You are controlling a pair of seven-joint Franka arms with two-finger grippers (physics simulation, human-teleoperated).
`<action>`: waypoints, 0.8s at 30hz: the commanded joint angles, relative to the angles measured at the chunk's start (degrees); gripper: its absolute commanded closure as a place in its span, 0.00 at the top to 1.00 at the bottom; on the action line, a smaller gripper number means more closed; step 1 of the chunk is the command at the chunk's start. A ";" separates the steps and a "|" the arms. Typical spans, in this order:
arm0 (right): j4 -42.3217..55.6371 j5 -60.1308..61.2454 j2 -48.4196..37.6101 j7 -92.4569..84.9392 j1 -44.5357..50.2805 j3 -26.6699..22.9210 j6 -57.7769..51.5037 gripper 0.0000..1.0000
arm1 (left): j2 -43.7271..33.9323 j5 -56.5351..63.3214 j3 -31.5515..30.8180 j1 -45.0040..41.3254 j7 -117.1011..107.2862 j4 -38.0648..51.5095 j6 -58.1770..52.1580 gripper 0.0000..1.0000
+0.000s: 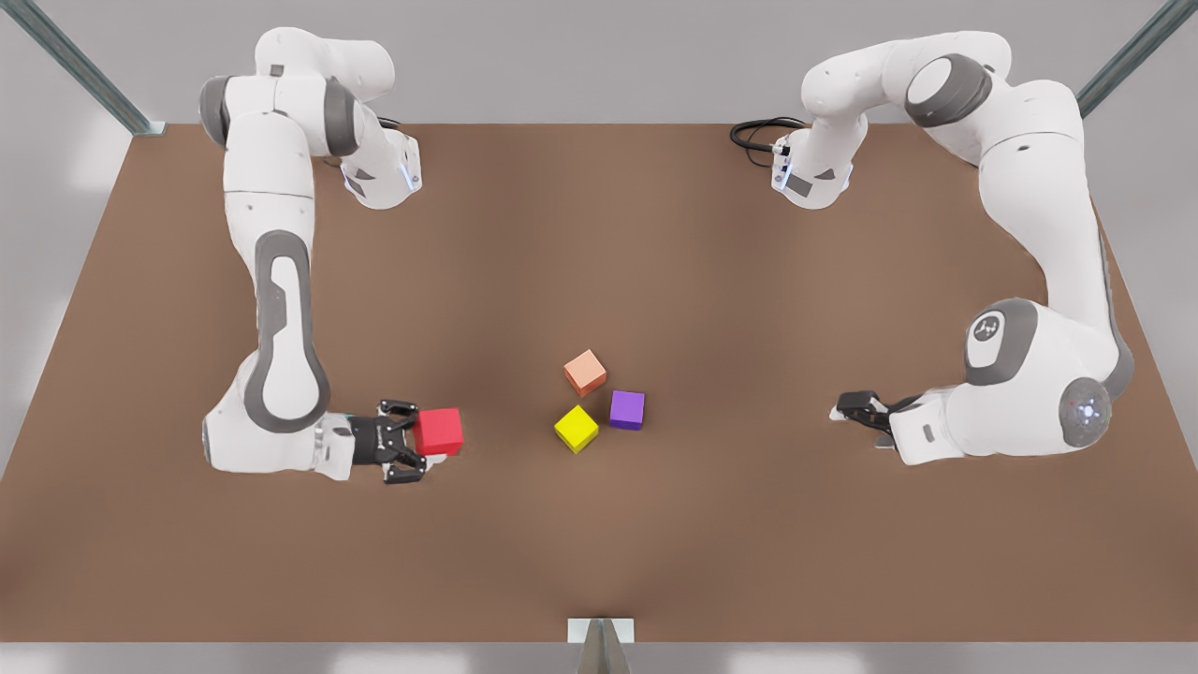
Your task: Pick up red wooden cube and pass to hand red wooden cube and place in blue wooden cube
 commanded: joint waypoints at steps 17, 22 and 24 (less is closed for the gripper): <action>-11.31 -37.07 -0.95 27.58 8.80 -15.37 15.84 0.48 | -14.43 -5.51 28.88 -20.77 -5.82 -10.44 -8.42 1.00; -15.36 -36.28 -1.65 27.41 9.42 -15.28 20.77 0.48 | -14.52 -6.12 28.61 -20.86 -5.65 -10.35 -9.56 1.00; -16.24 -36.19 -1.74 27.14 9.42 -15.28 22.18 0.48 | -14.43 -6.21 28.61 -20.86 -5.65 -10.35 -9.56 1.00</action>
